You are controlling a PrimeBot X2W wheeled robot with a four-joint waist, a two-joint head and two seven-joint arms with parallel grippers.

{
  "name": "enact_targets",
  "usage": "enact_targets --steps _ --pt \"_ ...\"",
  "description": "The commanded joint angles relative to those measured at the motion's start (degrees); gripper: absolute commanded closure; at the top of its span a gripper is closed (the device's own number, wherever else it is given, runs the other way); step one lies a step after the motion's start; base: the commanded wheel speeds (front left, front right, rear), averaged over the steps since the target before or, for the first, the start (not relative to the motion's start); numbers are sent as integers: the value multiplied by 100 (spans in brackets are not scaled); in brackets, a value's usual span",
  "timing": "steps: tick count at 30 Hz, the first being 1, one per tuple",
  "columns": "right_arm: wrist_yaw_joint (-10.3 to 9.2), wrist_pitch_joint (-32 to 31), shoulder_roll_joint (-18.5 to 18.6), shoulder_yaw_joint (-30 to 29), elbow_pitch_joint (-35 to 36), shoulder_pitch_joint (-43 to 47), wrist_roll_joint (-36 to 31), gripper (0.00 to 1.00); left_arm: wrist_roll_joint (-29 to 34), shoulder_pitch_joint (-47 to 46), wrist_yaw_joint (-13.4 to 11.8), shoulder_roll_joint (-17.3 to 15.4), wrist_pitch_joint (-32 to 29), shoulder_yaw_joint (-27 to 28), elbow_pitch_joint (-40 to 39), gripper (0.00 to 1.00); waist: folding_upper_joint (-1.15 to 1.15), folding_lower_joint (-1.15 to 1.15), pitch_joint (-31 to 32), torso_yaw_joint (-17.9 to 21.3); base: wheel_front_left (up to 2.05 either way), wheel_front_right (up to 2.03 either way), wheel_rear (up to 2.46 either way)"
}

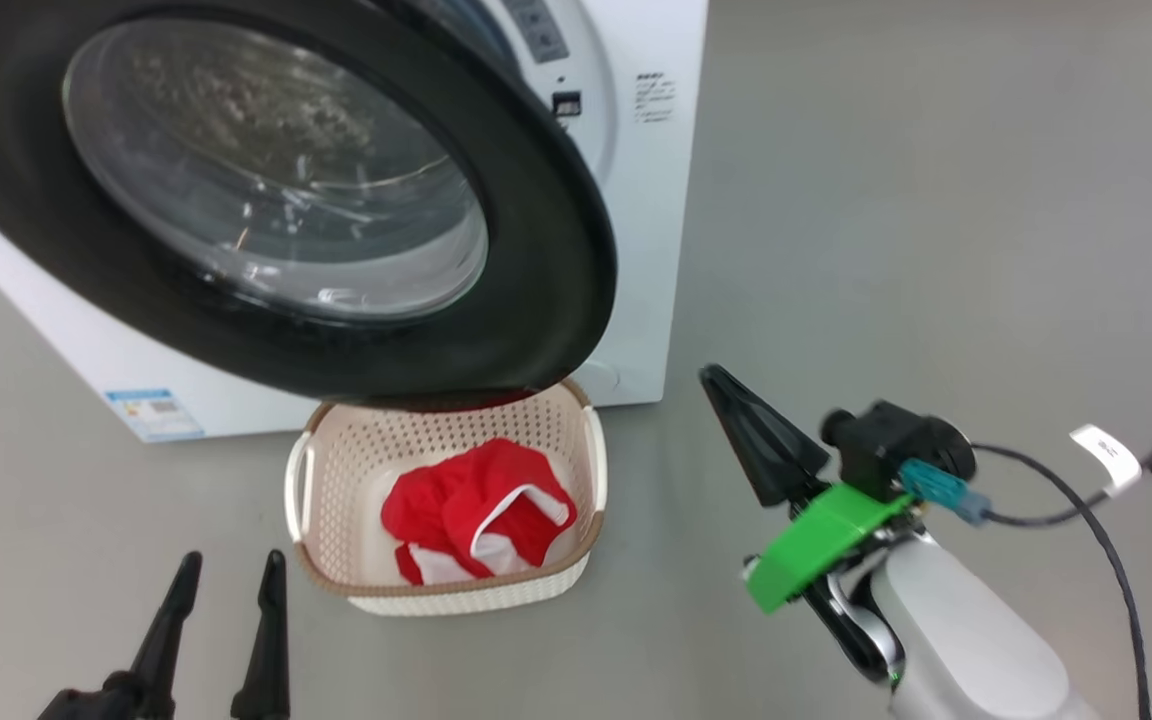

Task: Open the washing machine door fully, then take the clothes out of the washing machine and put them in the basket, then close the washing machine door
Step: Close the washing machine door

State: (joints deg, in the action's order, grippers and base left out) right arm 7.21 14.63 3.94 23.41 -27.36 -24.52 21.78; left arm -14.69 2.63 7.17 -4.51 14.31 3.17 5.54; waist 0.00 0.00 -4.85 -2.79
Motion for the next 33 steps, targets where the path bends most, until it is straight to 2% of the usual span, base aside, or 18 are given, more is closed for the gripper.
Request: enact_targets --steps 1,13,22,33 --pt "28 37 -58 194 63 -282 72 100 -9 -270 32 -37 69 144 -127 0 0 0 -245 -221 0 0 0" --pt "28 37 128 1063 -705 -1751 623 100 -27 -683 32 72 69 -89 -71 0 0 0 -848 -740 0 0 0" --pt "28 37 365 1018 -946 -2458 709 100 -50 -922 32 126 69 -228 -36 0 0 0 -1228 -1056 0 0 0" --pt "28 37 740 692 -1022 -3189 1035 100 -64 -1226 32 155 69 -366 -15 0 0 0 -1537 -1356 0 0 0"
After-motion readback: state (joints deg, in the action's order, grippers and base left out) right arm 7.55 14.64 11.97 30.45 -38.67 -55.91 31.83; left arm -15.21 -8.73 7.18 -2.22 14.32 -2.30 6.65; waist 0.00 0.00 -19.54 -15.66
